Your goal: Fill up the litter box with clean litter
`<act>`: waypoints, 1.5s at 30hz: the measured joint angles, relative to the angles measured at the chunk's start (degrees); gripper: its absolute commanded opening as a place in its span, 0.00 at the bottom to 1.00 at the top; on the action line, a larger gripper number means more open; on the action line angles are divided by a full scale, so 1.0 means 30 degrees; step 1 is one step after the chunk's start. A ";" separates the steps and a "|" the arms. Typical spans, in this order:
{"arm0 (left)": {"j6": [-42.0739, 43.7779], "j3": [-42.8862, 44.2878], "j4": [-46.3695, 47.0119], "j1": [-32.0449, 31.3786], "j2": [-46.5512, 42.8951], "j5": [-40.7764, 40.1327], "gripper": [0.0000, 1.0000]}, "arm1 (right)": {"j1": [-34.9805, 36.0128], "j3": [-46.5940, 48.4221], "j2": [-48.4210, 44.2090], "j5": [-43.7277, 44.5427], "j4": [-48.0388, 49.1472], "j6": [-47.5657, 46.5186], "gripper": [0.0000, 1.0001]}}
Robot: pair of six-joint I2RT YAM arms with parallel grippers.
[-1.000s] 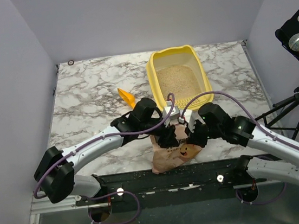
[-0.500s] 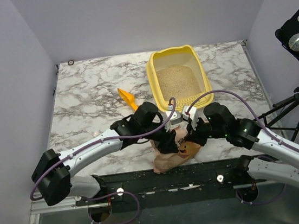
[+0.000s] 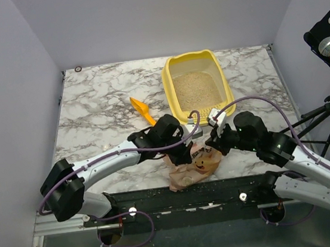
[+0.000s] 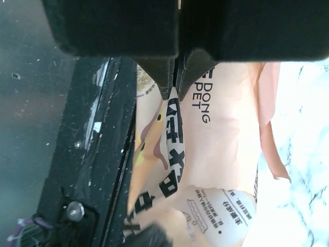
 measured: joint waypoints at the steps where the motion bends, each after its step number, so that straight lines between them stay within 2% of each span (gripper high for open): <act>1: 0.0029 0.0000 -0.0102 0.0000 0.0109 -0.0153 0.00 | -0.0073 0.0058 -0.0066 0.0146 0.0211 0.0015 0.00; 6: 0.0029 0.0342 -0.1027 -0.0015 0.0248 -0.1129 0.00 | -0.0197 0.0284 0.0058 0.0372 0.0969 0.0007 0.02; 7: 0.0029 0.0539 -0.1443 -0.0029 0.0102 -0.1362 0.00 | -0.0197 0.0291 0.0073 0.0393 0.1013 0.0007 0.08; 9: 0.0044 0.0780 -0.2040 -0.0036 -0.0240 -0.1596 0.00 | -0.0197 0.0299 0.0066 0.0386 0.1056 0.0015 0.31; 10: 0.0087 0.0984 -0.2521 -0.0036 -0.0539 -0.1690 0.00 | -0.0197 0.0350 0.0066 0.0372 0.1078 -0.0007 0.38; 15: 0.1078 0.1559 -0.4736 -0.0036 -0.1843 -0.1821 0.00 | -0.0197 0.1355 0.0160 -0.0277 0.1107 -0.0510 0.50; 24: 0.5617 0.4197 -0.7293 0.0270 -0.1836 -0.1851 0.00 | -0.0197 0.2725 0.0372 -0.2193 0.1537 -0.3752 0.55; 31: 0.8072 0.5224 -0.7242 0.1836 -0.0911 -0.0831 0.00 | -0.0197 0.2703 0.1683 -0.3789 0.1625 -0.6433 0.56; 37: 0.8546 0.3453 -0.5865 0.2747 -0.0991 -0.0029 0.00 | -0.0197 0.1807 0.1741 -0.4809 0.2237 -0.7963 0.56; 41: 0.8182 0.1603 -0.4102 0.2761 -0.2142 0.0627 0.00 | -0.0197 0.1457 0.2237 -0.5180 0.2885 -0.9012 0.56; 45: 0.7919 0.1071 -0.3555 0.2761 -0.2579 0.0656 0.00 | -0.0197 0.1377 0.3140 -0.6076 0.3220 -0.9887 0.56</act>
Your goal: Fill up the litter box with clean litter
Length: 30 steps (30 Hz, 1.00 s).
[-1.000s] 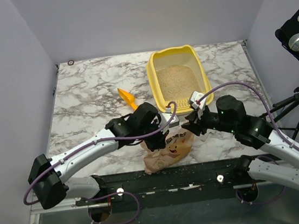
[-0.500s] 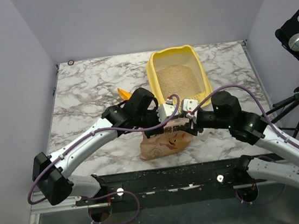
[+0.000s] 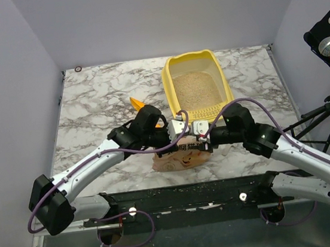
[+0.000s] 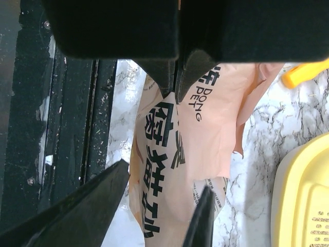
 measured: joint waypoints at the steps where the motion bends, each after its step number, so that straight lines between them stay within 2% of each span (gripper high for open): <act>1: -0.0058 -0.0044 0.0095 0.0000 -0.0029 -0.0007 0.00 | 0.0000 -0.0036 0.0233 -0.0219 0.0044 -0.0146 0.56; 8: -0.0204 -0.0430 0.0415 0.0000 -0.0386 -0.0022 0.00 | 0.0000 -0.0117 0.1974 -0.1122 0.0168 -0.0583 0.55; 14: -0.0204 -0.0627 0.0546 0.0007 -0.0605 -0.0248 0.00 | 0.0000 -0.0321 0.2295 -0.1800 0.0685 -0.0576 0.54; 18: -0.0240 -0.0933 0.0699 0.0015 -0.0889 -0.0692 0.00 | 0.0000 -0.0459 0.2783 -0.2157 0.1253 -0.0452 0.49; 20: -0.0299 -0.1071 0.0699 0.0058 -0.1027 -0.0969 0.00 | 0.0000 -0.0474 0.3067 -0.2244 0.1639 -0.0393 0.42; 23: -0.0423 -0.1311 0.0721 0.0117 -0.1319 -0.1290 0.00 | 0.0000 -0.0539 0.3373 -0.2244 0.2084 -0.0321 0.39; 26: -0.0488 -0.1625 0.0692 0.0124 -0.1734 -0.1705 0.00 | -0.0015 -0.0554 0.3730 -0.2251 0.2397 -0.0291 0.32; 27: -0.0503 -0.1741 0.0692 0.0124 -0.1865 -0.1821 0.00 | -0.0022 -0.0554 0.3847 -0.2251 0.2419 -0.0299 0.32; 30: -0.0546 -0.2127 0.0707 0.0124 -0.2390 -0.2069 0.00 | -0.0029 -0.0503 0.4051 -0.2259 0.2412 -0.0299 0.43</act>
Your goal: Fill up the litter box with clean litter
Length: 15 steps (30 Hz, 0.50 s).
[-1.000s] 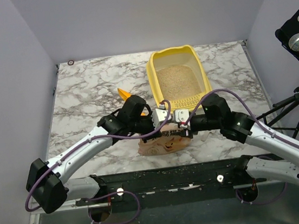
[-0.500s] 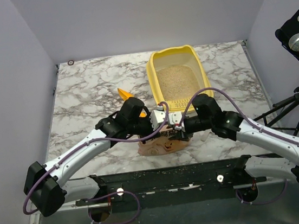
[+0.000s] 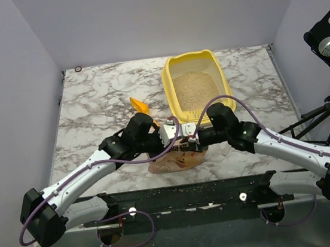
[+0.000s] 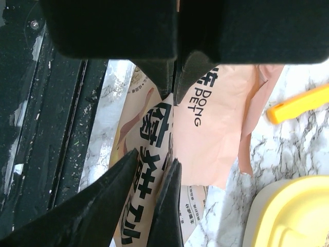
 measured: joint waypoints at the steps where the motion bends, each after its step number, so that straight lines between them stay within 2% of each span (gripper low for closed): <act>1: -0.0007 -0.0138 0.0000 0.0007 -0.0211 -0.0153 0.00 | -0.0007 0.0029 0.0080 0.0000 -0.0007 0.0058 0.44; 15: -0.0284 -0.0743 -0.0015 0.0313 -0.0991 -0.0692 0.00 | -0.0321 0.0517 0.0765 0.0160 -0.0372 0.0138 0.47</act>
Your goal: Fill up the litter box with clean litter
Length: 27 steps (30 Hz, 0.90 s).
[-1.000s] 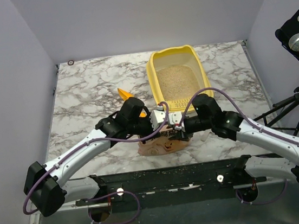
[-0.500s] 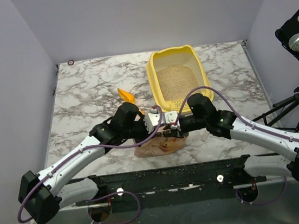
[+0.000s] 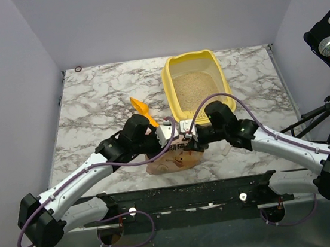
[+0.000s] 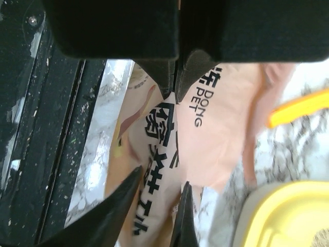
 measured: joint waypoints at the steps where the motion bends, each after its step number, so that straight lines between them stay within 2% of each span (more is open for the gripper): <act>1: 0.0044 -0.0051 0.0182 0.0022 -0.0146 0.0138 0.00 | -0.0124 0.0029 0.0022 0.0444 -0.0350 0.0087 0.47; 6: 0.0146 -0.0226 0.0430 -0.0233 -0.0947 0.0532 0.00 | -0.0743 -0.0444 0.0874 0.1581 -0.2470 0.0386 0.47; 12: 0.0146 -0.0255 0.0437 -0.0233 -0.0998 0.0816 0.00 | -0.0845 -0.0437 0.0772 0.1639 -0.2761 0.0503 0.47; 13: 0.0146 -0.0255 0.0444 -0.0233 -0.0998 0.0831 0.00 | -0.0852 -0.0430 0.0809 0.1632 -0.2761 0.0503 0.43; 14: 0.0146 -0.0255 0.0459 -0.0233 -0.0998 0.0845 0.00 | -0.0852 -0.0415 0.0882 0.1625 -0.2754 0.0495 0.30; 15: 0.0146 -0.0277 0.0495 -0.0233 -0.0998 0.0860 0.00 | -0.0852 -0.0386 0.1005 0.1596 -0.2754 0.0503 0.01; 16: 0.0146 -0.0291 0.0546 -0.0233 -0.0998 0.0874 0.00 | -0.0860 -0.0335 0.1151 0.1537 -0.2747 0.0466 0.00; 17: 0.0138 -0.0299 0.0568 -0.0233 -0.0998 0.0896 0.02 | -0.0867 -0.0262 0.1326 0.1435 -0.2754 0.0466 0.00; 19: 0.0138 -0.0313 0.0561 -0.0233 -0.0998 0.0903 0.18 | -0.0860 -0.0058 0.1690 0.1384 -0.2885 0.0627 0.00; 22: 0.0153 -0.0284 0.0590 -0.0226 -0.1005 0.0860 0.33 | -0.0867 0.0291 0.1814 0.1683 -0.3381 0.0641 0.00; 27: 0.0342 0.0918 0.0117 -0.0233 -0.0845 0.0743 0.41 | -0.1107 0.0357 0.0984 0.2863 -0.4371 0.0707 0.00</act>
